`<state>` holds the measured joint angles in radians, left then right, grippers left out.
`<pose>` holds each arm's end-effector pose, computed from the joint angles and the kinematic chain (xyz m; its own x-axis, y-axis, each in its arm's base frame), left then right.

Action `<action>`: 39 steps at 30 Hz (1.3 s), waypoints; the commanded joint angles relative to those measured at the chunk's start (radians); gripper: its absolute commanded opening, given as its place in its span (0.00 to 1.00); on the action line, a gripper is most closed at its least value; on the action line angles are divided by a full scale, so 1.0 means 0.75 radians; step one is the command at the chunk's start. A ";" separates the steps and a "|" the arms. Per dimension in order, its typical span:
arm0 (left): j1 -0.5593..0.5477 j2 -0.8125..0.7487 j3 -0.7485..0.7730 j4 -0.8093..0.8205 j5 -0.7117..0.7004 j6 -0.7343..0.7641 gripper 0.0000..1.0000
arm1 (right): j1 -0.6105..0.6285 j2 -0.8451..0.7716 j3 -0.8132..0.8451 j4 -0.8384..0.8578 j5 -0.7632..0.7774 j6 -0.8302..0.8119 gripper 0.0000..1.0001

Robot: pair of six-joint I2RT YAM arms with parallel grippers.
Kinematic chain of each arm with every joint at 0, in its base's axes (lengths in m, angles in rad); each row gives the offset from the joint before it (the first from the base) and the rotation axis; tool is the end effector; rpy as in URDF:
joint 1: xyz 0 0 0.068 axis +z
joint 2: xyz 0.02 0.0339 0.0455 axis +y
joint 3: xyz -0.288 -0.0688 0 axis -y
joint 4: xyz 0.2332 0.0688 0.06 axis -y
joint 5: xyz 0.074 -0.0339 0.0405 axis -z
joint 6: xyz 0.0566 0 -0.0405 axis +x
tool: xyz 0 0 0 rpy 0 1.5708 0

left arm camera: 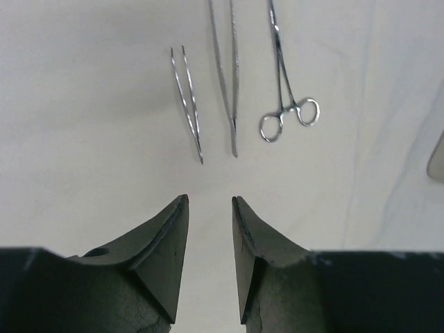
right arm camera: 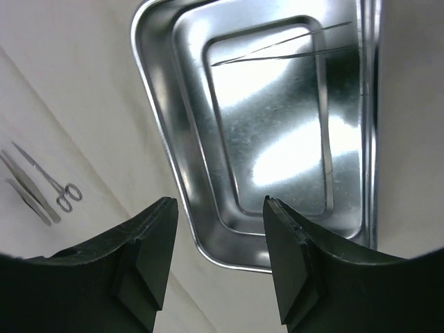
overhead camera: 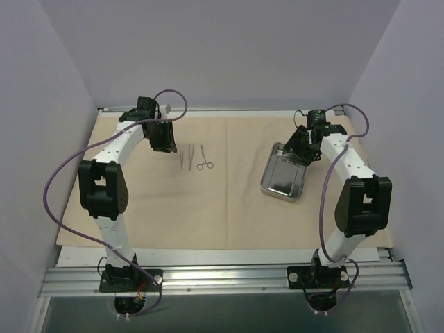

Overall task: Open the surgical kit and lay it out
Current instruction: Pick up the medical item from the container.

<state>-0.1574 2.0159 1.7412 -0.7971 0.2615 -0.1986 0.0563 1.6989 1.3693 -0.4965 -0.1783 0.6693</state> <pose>0.4385 -0.0844 0.2549 -0.9041 -0.0495 -0.4243 0.0971 0.9435 -0.3170 0.3836 0.0317 0.2851 -0.6846 0.5730 -0.4506 0.3179 0.7910 0.5228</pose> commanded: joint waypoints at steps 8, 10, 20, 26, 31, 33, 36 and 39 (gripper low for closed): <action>-0.003 -0.393 -0.354 0.116 0.175 -0.067 0.40 | -0.055 0.095 -0.044 0.224 0.285 0.298 0.41; -0.003 -0.426 -0.389 0.126 0.193 -0.079 0.40 | -0.059 0.175 0.008 0.204 0.273 0.316 0.40; -0.003 -0.497 -0.422 0.124 0.226 -0.087 0.40 | -0.042 0.289 0.103 0.063 0.471 0.658 0.46; -0.003 -0.481 -0.387 0.106 0.234 -0.081 0.40 | -0.044 0.420 0.264 -0.062 0.510 0.715 0.47; -0.001 -0.477 -0.360 0.089 0.230 -0.067 0.40 | -0.042 0.457 0.285 -0.121 0.522 0.758 0.46; -0.001 -0.471 -0.352 0.085 0.228 -0.065 0.40 | -0.042 0.443 0.283 -0.144 0.534 0.764 0.46; -0.001 -0.471 -0.350 0.081 0.224 -0.058 0.40 | -0.042 0.396 0.248 -0.146 0.561 0.760 0.46; 0.003 -0.467 -0.350 0.081 0.226 -0.056 0.40 | -0.044 0.363 0.201 -0.142 0.541 0.776 0.45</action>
<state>-0.1581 1.6859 1.4315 -0.7452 0.4175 -0.2573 0.0204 2.0357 1.5448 -0.5407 0.1768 1.2140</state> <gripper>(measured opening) 0.403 0.455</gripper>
